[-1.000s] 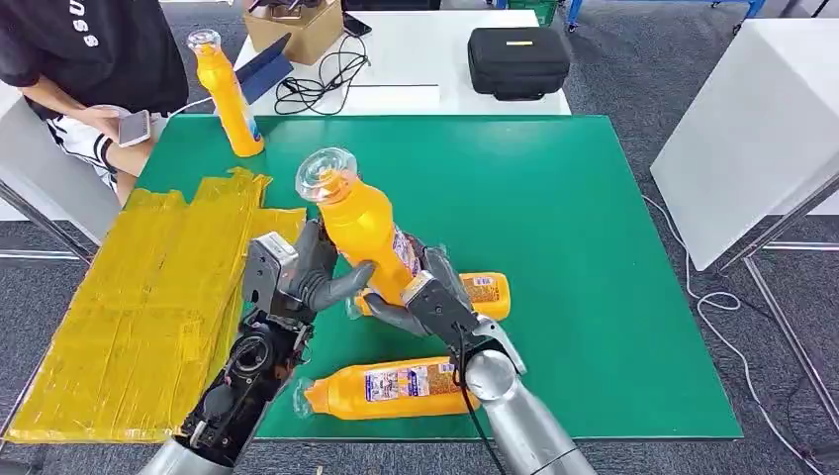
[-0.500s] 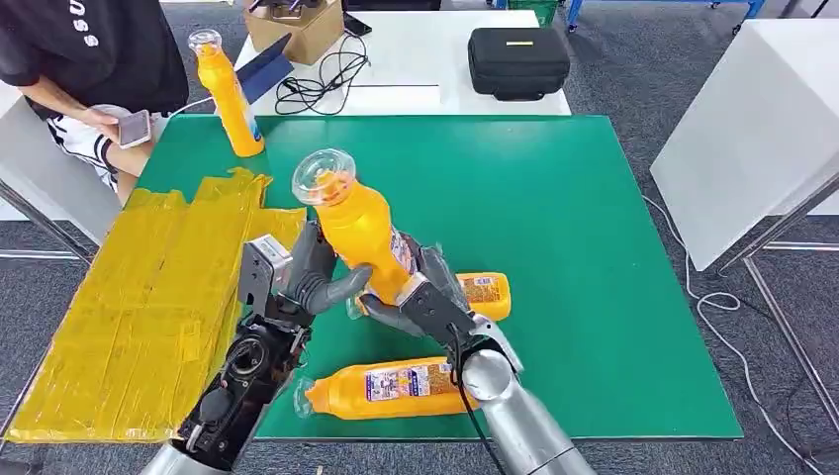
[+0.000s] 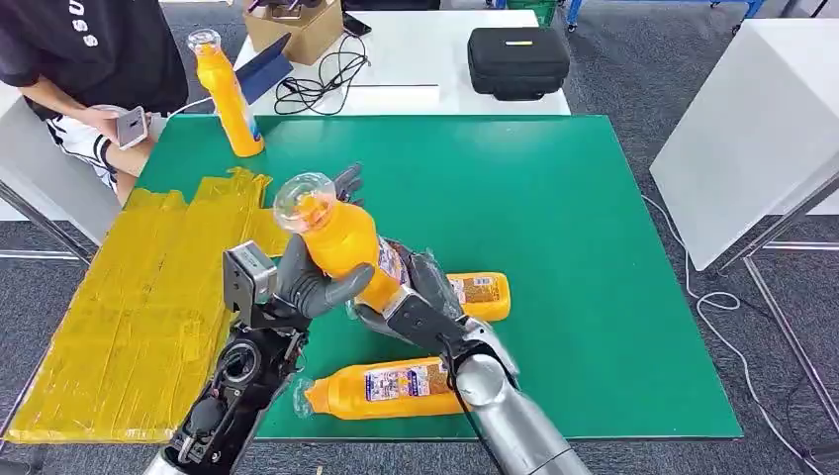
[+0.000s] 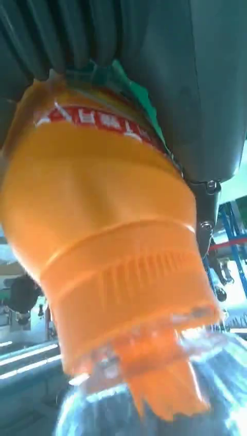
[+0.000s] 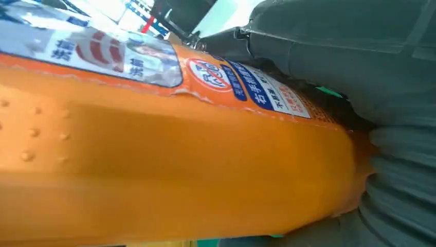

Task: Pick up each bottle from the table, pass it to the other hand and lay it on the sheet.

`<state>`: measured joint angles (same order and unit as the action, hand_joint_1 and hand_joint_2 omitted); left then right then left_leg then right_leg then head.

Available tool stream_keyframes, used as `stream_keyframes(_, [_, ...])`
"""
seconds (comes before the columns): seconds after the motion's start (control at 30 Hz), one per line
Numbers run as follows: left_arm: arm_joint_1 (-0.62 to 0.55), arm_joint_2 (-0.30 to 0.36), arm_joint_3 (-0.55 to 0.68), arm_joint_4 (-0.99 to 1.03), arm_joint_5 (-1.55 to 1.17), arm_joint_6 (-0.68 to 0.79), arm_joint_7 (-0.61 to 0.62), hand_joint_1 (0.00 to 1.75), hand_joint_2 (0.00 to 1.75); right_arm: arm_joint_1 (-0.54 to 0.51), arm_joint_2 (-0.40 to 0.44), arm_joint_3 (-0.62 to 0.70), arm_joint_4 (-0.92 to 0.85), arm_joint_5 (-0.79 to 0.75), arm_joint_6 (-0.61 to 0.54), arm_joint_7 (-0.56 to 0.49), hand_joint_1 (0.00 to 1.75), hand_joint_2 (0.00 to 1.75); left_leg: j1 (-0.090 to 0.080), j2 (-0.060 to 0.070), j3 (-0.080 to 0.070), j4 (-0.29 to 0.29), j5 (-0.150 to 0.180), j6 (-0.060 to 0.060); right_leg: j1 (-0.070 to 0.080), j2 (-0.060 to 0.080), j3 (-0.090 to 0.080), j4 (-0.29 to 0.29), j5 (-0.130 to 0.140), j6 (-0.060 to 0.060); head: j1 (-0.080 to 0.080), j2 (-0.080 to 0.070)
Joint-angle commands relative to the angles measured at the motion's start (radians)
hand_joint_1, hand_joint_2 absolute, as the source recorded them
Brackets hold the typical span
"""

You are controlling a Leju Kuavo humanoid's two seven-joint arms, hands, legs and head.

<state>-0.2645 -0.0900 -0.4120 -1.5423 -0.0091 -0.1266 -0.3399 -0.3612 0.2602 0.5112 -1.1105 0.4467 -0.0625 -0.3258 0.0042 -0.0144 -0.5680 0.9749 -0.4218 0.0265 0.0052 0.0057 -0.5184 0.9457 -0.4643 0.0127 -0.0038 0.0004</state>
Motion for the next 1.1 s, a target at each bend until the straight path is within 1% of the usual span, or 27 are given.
stream_keyframes(0.03, [-0.016,0.013,-0.043,-0.028,-0.014,-0.003,-0.003,0.0,1.75,-0.029,-0.014,0.041,0.074,0.018,0.0,0.01,1.75,1.75,0.001,0.002,0.006,0.0,-0.003,-0.001,0.001,-0.001,0.007,-0.002,-0.002,0.002,0.0,0.0])
stream_keyframes(0.2, [0.002,0.007,-0.037,-0.056,-0.017,-0.008,-0.005,0.0,1.75,-0.028,-0.001,0.055,0.1,0.041,0.005,0.012,1.75,1.75,0.0,0.001,0.002,-0.001,-0.001,0.0,0.0,0.0,0.002,-0.001,0.0,0.001,0.0,0.0])
stream_keyframes(0.23, [0.002,0.007,-0.037,-0.056,-0.017,-0.008,-0.005,0.0,1.75,-0.028,-0.001,0.055,0.1,0.041,0.005,0.012,1.75,1.75,0.001,0.001,0.003,0.0,-0.002,-0.001,0.001,0.0,0.004,-0.001,-0.001,0.001,0.0,0.0])
stream_keyframes(0.3, [0.002,0.007,-0.037,-0.056,-0.017,-0.008,-0.005,0.0,1.75,-0.028,-0.001,0.055,0.1,0.041,0.005,0.012,1.75,1.75,0.0,0.0,0.002,-0.001,0.0,-0.001,0.0,-0.001,0.002,-0.001,0.0,0.001,0.0,0.0])
stream_keyframes(0.4, [0.011,0.003,-0.034,-0.061,-0.02,-0.017,-0.004,0.0,1.75,-0.033,0.013,0.067,0.124,0.067,0.013,0.013,1.75,1.75,0.001,0.002,0.004,0.0,-0.002,-0.001,0.001,0.0,0.004,-0.001,-0.001,0.001,0.0,0.0])
stream_keyframes(0.5, [0.022,0.001,-0.036,-0.073,-0.03,-0.02,0.004,0.0,1.75,-0.045,0.031,0.095,0.149,0.089,0.021,0.012,1.75,1.75,0.0,0.001,0.002,-0.001,-0.001,-0.001,0.0,0.0,0.002,-0.001,0.0,0.001,0.0,0.0])
stream_keyframes(0.53, [0.026,0.0,-0.034,-0.078,-0.036,-0.022,0.008,0.0,1.75,-0.055,0.035,0.107,0.162,0.096,0.022,0.01,1.75,1.75,0.001,0.003,0.007,0.0,-0.003,-0.001,0.001,0.001,0.007,-0.001,-0.002,0.002,0.0,0.0])
stream_keyframes(0.6, [0.028,-0.001,-0.033,-0.081,-0.039,-0.023,0.01,0.0,1.75,-0.068,0.041,0.115,0.168,0.098,0.025,0.01,1.75,1.75,0.0,0.002,0.002,0.0,-0.001,-0.001,0.0,0.001,0.002,0.0,-0.001,0.001,0.0,0.0])
stream_keyframes(0.63, [0.028,-0.001,-0.033,-0.081,-0.039,-0.023,0.01,0.0,1.75,-0.069,0.041,0.115,0.168,0.098,0.026,0.01,1.75,1.75,0.001,0.003,0.004,0.0,-0.003,-0.001,0.001,0.001,0.004,0.0,-0.001,0.001,0.0,0.0])
stream_keyframes(0.73, [0.027,0.0,-0.032,-0.081,-0.039,-0.023,0.01,0.0,1.75,-0.071,0.039,0.114,0.169,0.097,0.027,0.009,1.75,1.75,0.0,0.001,0.002,0.0,-0.001,-0.001,0.0,0.0,0.002,-0.001,-0.001,0.001,0.0,0.0])
stream_keyframes(0.87, [0.014,-0.007,-0.017,-0.055,-0.058,-0.021,0.014,0.0,1.75,-0.096,0.033,0.111,0.178,0.087,0.018,0.007,1.75,1.75,0.001,0.002,0.004,0.001,-0.003,-0.001,0.001,0.0,0.005,-0.001,-0.002,0.001,0.0,0.0])
stream_keyframes(0.97, [0.006,-0.011,-0.013,-0.032,-0.066,-0.022,0.017,0.0,1.75,-0.102,0.024,0.101,0.163,0.084,0.011,0.004,1.75,1.75,0.001,0.0,0.002,0.0,-0.001,-0.001,0.001,-0.001,0.003,-0.001,-0.001,0.001,0.0,0.0])
stream_keyframes(1.03, [0.003,-0.011,-0.012,-0.021,-0.069,-0.023,0.017,0.0,1.75,-0.106,0.021,0.094,0.152,0.083,0.008,0.004,1.75,1.75,0.001,0.001,0.005,0.001,-0.003,-0.001,0.001,-0.001,0.006,-0.001,-0.002,0.002,0.0,0.0])
stream_keyframes(1.1, [-0.001,-0.012,-0.01,-0.013,-0.076,-0.02,0.016,0.0,1.75,-0.11,0.021,0.096,0.144,0.093,-0.001,0.005,1.75,1.75,0.001,0.0,0.002,0.0,-0.001,-0.001,0.0,-0.001,0.003,-0.001,-0.001,0.001,0.0,0.0])
